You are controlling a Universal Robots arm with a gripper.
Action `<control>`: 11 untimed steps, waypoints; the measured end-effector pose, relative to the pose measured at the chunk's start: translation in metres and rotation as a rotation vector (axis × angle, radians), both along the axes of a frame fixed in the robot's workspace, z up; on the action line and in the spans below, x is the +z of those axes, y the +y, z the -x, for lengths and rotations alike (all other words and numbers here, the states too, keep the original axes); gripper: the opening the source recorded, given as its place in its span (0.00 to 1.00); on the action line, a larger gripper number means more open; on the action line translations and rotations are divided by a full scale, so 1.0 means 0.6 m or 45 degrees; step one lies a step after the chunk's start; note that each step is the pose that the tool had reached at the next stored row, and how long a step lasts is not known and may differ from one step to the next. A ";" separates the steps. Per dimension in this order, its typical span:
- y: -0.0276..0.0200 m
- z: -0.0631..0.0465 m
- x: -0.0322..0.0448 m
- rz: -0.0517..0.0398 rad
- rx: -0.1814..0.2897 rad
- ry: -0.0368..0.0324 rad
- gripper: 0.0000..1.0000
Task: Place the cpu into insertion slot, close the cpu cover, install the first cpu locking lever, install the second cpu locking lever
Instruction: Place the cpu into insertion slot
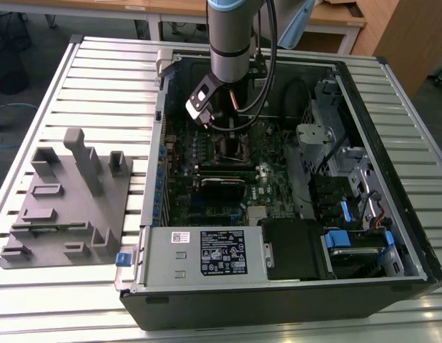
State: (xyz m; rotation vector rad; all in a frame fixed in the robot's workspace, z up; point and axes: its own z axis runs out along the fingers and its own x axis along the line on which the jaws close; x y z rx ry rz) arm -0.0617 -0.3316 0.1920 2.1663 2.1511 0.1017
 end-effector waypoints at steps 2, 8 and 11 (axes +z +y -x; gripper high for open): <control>-0.0006 0.000 0.003 0.003 0.000 0.0013 0.54; -0.0017 0.000 0.004 0.004 0.000 0.0014 0.54; -0.0026 0.000 0.004 0.007 -0.001 0.0015 0.54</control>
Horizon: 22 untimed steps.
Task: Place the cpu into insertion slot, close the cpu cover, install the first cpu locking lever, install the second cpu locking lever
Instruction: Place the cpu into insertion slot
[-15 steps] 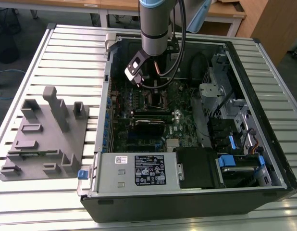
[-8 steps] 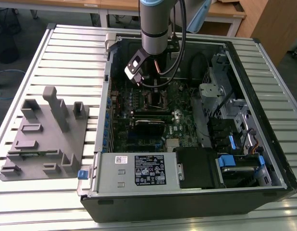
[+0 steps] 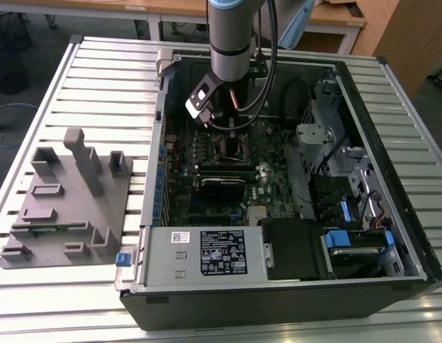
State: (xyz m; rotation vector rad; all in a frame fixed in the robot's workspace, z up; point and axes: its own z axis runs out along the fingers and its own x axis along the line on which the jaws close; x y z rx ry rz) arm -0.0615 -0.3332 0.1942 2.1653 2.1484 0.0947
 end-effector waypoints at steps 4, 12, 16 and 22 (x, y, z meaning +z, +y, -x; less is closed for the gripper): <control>-0.0001 -0.001 0.000 0.001 -0.002 0.0000 0.54; -0.0001 -0.003 -0.002 0.001 -0.004 0.0000 0.54; -0.0002 -0.003 -0.003 0.001 -0.005 0.0001 0.54; -0.0003 -0.002 -0.007 0.002 -0.006 0.0004 0.54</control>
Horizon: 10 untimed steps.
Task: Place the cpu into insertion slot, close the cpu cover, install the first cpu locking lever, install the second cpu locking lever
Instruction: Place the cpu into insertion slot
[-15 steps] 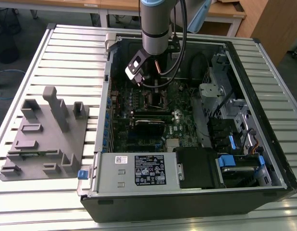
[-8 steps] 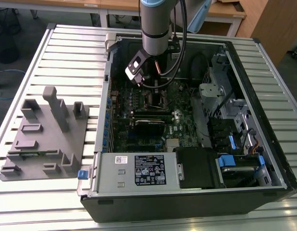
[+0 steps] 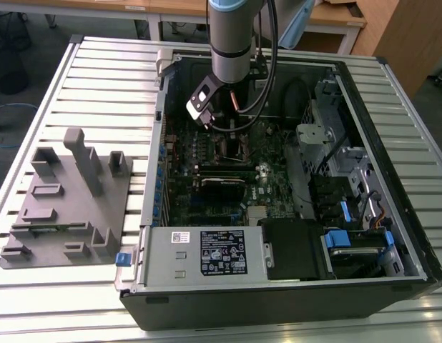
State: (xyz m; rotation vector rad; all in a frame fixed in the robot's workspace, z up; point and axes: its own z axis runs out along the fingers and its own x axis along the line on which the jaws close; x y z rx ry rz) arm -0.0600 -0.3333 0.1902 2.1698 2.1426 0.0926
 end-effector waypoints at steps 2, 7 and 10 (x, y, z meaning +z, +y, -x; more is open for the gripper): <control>0.0001 0.000 -0.001 0.000 0.000 -0.0003 0.54; 0.0001 0.000 -0.001 0.000 0.000 -0.0003 0.54; 0.0001 0.000 -0.001 0.000 0.000 -0.0003 0.54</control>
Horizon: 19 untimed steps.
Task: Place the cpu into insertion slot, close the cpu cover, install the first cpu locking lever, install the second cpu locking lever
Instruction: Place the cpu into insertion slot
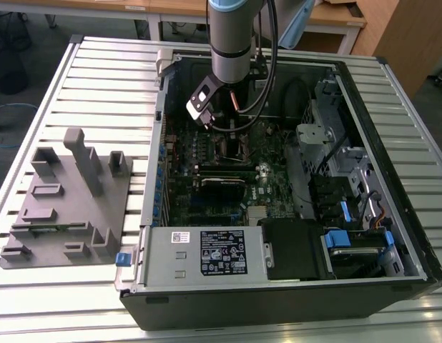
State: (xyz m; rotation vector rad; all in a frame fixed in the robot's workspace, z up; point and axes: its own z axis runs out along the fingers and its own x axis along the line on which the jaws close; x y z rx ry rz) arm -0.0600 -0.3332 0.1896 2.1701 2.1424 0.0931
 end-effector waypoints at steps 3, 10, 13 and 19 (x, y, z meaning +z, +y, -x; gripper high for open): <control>0.0000 0.000 0.000 0.000 0.000 0.0000 0.54; 0.0000 0.000 0.000 0.000 0.000 0.0000 0.61; 0.0000 0.000 0.000 0.000 0.000 -0.0001 0.61; 0.0000 0.000 0.013 0.000 0.000 -0.0001 0.61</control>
